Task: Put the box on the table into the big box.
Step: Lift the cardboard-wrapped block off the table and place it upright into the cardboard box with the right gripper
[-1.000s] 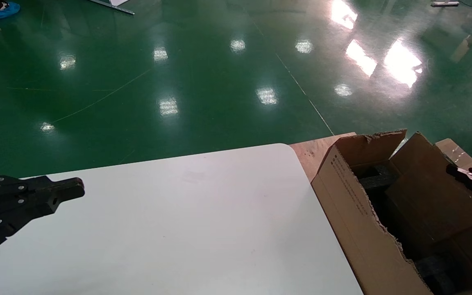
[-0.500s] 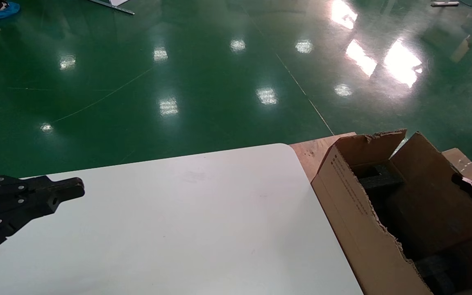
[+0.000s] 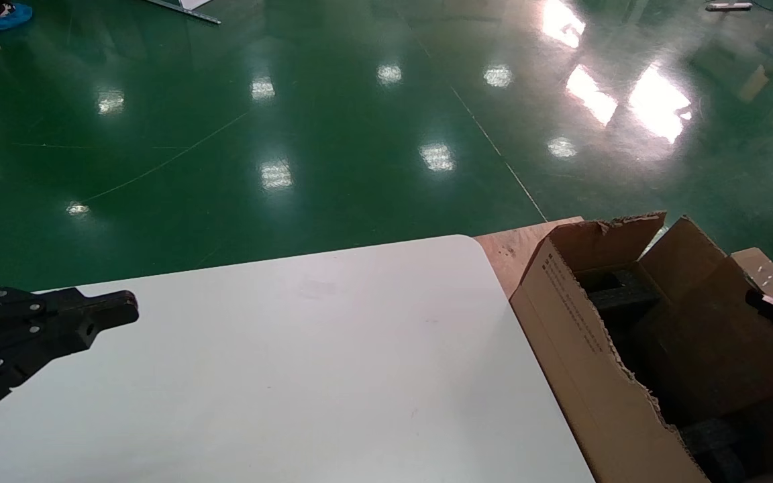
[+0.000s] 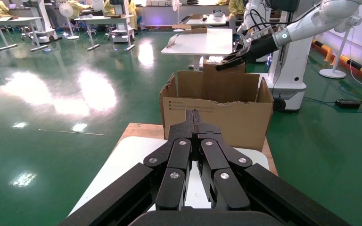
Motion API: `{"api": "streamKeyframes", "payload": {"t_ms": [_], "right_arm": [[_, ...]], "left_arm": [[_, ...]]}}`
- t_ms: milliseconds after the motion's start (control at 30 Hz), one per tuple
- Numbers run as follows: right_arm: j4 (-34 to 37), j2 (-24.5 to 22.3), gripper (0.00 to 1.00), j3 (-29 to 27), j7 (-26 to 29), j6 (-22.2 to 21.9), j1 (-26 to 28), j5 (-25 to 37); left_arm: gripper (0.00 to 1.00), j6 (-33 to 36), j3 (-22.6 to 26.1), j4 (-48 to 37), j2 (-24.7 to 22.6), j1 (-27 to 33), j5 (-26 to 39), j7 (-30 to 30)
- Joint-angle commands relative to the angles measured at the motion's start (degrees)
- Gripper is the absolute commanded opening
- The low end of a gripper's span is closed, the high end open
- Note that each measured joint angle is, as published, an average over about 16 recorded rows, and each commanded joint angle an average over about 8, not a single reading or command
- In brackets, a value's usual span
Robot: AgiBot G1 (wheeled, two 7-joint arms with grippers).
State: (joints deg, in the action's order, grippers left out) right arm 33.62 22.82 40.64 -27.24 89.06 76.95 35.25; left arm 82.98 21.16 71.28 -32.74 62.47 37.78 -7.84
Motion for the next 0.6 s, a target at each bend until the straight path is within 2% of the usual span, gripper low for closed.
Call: {"api": "streamKeyframes", "payload": {"t_ms": [33, 600], "right_arm": [[1.12, 0.31, 0.00, 0.48, -0.20, 0.24, 0.74, 0.30], [6.29, 1.62, 0.00, 2.55, -1.95, -0.34, 3.48, 1.97]], "left_arm": [[0.00, 0.00, 0.00, 0.00, 0.00, 0.00, 0.00, 0.00], [0.00, 0.00, 0.00, 0.00, 0.00, 0.00, 0.00, 0.00]]}}
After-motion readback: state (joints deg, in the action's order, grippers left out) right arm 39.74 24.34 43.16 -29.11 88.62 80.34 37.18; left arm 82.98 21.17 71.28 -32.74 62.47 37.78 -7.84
